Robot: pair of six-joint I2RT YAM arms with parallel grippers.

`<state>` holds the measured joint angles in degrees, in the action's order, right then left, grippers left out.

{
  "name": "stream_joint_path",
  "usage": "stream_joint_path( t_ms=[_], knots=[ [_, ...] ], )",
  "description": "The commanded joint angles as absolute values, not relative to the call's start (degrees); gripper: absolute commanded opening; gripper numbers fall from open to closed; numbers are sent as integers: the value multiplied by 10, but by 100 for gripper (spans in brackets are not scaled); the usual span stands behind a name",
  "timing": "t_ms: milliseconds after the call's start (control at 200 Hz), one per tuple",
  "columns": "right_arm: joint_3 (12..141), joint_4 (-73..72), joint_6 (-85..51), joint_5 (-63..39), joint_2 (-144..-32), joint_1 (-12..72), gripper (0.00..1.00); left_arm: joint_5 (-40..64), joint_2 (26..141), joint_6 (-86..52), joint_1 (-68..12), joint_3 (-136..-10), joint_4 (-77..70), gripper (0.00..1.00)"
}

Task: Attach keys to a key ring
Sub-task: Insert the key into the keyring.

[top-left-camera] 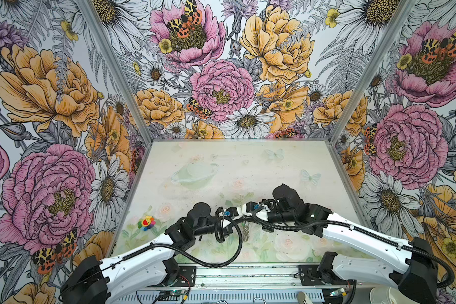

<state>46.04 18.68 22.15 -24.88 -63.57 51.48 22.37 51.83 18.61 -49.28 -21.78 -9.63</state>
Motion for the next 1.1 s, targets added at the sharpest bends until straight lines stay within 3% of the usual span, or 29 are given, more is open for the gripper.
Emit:
stream_joint_path(
  t_ms=[0, 155, 295, 415, 671, 956, 1096],
  knots=[
    [479, 183, 227, -259, -639, 520, 10, 240, 509, 191, -497, -234, -104, 0],
    [480, 183, 225, -263, -642, 520, 0, 240, 509, 189, -497, -233, -105, 0],
    [480, 174, 218, -256, -632, 518, 0, 234, 509, 187, -497, -232, -108, 0],
    [460, 125, 194, -260, -598, 504, 0, 230, 498, 182, -496, -224, -121, 9],
    [380, -81, 103, -333, -565, 497, 0, 239, 466, 167, -493, -202, -154, 13],
    [332, -204, 71, -342, -573, 499, 0, 238, 454, 162, -492, -194, -165, 12],
    [330, -176, 85, -327, -566, 499, 0, 233, 451, 162, -492, -193, -164, 3]
  ],
)
